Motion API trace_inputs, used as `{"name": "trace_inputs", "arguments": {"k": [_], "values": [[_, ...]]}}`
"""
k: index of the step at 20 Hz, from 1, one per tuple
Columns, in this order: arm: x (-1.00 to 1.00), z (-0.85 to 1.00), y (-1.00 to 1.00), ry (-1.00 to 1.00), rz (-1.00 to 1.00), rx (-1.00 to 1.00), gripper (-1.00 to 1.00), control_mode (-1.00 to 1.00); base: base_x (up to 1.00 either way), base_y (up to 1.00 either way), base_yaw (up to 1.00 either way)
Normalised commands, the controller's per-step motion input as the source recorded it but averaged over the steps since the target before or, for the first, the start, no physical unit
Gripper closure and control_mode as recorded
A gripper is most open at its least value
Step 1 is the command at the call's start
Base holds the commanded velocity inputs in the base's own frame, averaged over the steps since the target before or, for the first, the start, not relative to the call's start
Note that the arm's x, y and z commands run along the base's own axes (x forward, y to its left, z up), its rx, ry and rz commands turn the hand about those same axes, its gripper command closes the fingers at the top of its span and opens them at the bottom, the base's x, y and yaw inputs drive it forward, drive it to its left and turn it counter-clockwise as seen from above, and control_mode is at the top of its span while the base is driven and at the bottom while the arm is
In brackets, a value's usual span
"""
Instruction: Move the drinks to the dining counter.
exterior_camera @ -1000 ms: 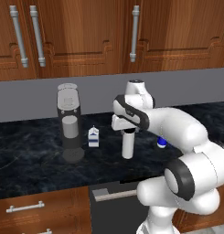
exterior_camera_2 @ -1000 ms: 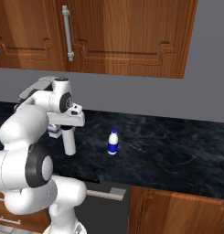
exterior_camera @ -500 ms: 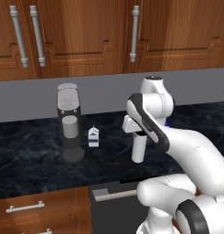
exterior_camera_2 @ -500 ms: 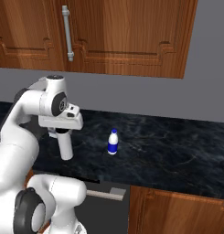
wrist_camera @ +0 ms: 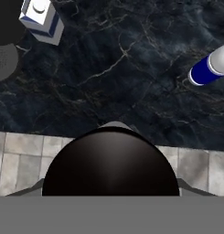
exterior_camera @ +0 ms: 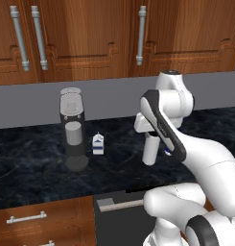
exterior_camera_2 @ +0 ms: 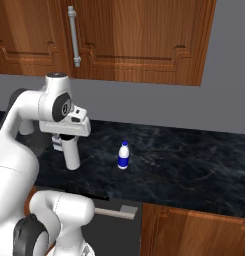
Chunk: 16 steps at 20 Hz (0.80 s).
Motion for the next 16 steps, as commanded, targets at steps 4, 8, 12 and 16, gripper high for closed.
{"name": "trace_inputs", "arguments": {"k": [4, 8, 12, 16], "values": [[0.0, 0.09, 0.0, 0.0, -0.09, 0.0, 1.0, -1.0, 0.0, 0.0, 0.0], [0.0, 0.07, 0.0, 0.0, -0.03, 0.0, 1.0, -1.0, 0.0, 0.0, 0.0], [0.0, 0.0, 0.0, 0.0, 0.0, 0.0, 1.0, -1.0, 0.0, 0.0, 0.0], [0.0, 0.0, 0.0, 0.0, 0.0, 0.0, 1.0, -1.0, 0.0, 0.0, 0.0]]}}
